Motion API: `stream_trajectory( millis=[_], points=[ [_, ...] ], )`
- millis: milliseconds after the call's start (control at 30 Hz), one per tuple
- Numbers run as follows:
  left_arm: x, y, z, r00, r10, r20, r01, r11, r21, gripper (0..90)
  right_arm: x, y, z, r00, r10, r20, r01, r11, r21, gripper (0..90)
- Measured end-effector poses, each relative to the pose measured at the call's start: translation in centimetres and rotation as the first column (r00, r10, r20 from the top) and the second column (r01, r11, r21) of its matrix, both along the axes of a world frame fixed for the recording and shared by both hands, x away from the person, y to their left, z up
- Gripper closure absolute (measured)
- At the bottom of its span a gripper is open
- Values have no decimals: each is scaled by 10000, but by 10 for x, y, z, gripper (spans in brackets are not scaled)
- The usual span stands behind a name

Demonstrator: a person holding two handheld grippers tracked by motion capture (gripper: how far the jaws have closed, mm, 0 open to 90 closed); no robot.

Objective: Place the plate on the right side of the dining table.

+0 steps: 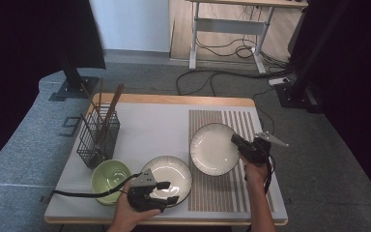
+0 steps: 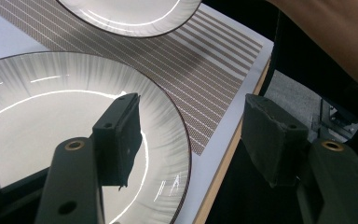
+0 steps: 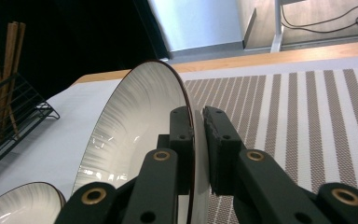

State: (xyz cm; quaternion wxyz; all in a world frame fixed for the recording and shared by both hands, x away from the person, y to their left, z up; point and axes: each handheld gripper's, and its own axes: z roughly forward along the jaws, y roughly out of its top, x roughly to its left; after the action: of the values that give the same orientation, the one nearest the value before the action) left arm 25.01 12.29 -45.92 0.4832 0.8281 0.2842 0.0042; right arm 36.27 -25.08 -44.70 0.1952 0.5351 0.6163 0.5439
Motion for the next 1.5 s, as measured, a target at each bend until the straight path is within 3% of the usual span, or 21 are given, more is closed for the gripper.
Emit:
stream_trajectory(
  millis=[767,1500],
  points=[
    [0,-2,-2,10000,-48,-59,48,10000,52,378,6,-24,-18,9953,-885,-392,887,9960,42,826],
    [0,-3,-5,9999,-101,-101,103,9998,187,377,11,-28,-29,9917,-1052,-741,1048,9945,-86,822]
  ],
)
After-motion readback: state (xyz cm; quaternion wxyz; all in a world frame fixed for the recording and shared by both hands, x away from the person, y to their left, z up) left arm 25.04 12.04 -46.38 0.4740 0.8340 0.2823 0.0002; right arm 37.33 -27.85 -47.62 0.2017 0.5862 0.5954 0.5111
